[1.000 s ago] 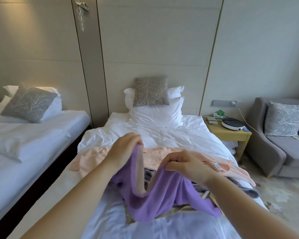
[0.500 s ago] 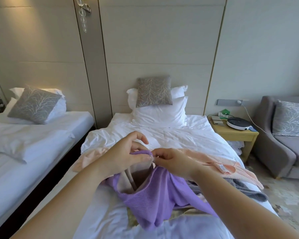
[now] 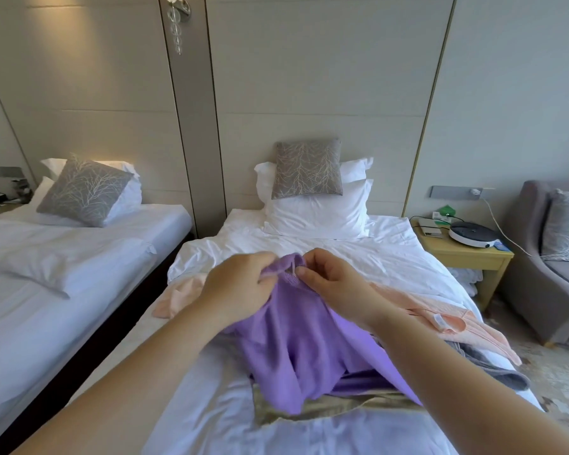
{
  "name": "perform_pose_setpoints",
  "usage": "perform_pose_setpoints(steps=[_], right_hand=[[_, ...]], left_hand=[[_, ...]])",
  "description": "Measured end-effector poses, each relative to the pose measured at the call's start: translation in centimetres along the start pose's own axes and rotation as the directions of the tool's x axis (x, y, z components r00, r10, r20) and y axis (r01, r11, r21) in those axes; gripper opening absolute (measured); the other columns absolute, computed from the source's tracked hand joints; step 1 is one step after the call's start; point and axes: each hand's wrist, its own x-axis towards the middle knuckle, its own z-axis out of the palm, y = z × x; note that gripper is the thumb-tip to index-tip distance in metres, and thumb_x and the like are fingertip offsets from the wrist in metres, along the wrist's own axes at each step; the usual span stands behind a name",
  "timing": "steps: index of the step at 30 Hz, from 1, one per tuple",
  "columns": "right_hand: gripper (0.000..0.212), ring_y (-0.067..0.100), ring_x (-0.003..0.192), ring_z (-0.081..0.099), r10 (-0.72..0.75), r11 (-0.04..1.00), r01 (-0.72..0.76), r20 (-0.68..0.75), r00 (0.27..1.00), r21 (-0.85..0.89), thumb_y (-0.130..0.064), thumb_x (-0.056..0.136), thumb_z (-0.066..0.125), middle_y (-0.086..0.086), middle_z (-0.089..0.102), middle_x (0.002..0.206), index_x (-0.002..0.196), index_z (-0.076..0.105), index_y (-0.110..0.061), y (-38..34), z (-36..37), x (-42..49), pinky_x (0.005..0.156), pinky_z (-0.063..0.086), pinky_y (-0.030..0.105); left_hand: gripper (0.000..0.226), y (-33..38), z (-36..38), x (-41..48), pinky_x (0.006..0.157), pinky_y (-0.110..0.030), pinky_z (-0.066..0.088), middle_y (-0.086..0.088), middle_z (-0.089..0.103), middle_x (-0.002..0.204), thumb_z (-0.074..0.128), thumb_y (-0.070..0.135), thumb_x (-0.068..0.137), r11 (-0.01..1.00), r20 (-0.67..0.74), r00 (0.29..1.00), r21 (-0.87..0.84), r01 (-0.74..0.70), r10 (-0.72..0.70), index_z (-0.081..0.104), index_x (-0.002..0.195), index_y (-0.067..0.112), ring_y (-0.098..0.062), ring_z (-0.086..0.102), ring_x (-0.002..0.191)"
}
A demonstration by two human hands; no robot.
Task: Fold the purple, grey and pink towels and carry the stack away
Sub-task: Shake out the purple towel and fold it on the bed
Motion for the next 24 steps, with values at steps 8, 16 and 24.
perform_pose_setpoints(steps=[8, 16, 24], right_hand=[[0.009, 0.010, 0.086, 0.050, -0.059, 0.998, 0.060, 0.102, 0.993, -0.003, -0.013, 0.098, 0.048, 0.000, 0.057, 0.096, 0.099, 0.057, -0.010, -2.1, -1.9, 1.1, 0.081, 0.040, 0.023], [0.016, 0.011, 0.073, 0.046, -0.066, 0.990, 0.050, 0.115, 0.991, 0.135, -0.029, 0.095, 0.054, -0.001, 0.052, 0.081, 0.089, 0.058, -0.015, -3.7, 0.1, 2.5, 0.069, 0.038, 0.026], [0.031, 0.013, 0.086, 0.058, -0.218, 0.949, 0.212, 0.001, 0.976, 0.235, -0.024, 0.094, 0.053, 0.007, 0.063, 0.097, 0.111, 0.058, 0.000, -6.9, 2.4, 3.7, 0.079, 0.049, 0.026]], left_hand=[[0.044, 1.7, -5.6, 2.5, 0.089, -0.044, 0.046, -0.003, 0.068, 0.101, 0.034, 0.029, 0.082, 0.954, -0.291, 0.951, -0.241, -0.178, 0.104, 0.058, 0.118, 0.022, -0.031, 0.060, 0.100], [0.027, 1.5, -9.3, 3.0, 0.082, -0.020, 0.043, 0.018, 0.066, 0.086, 0.036, 0.023, 0.085, 0.891, -0.440, 0.893, -0.364, -0.271, 0.091, 0.058, 0.099, 0.032, -0.002, 0.059, 0.086], [0.021, 1.0, -9.4, 2.8, 0.083, -0.020, 0.042, -0.008, 0.068, 0.094, 0.045, 0.005, 0.094, 0.890, -0.328, 0.934, -0.370, -0.266, 0.142, 0.063, 0.101, 0.014, -0.015, 0.060, 0.090]])
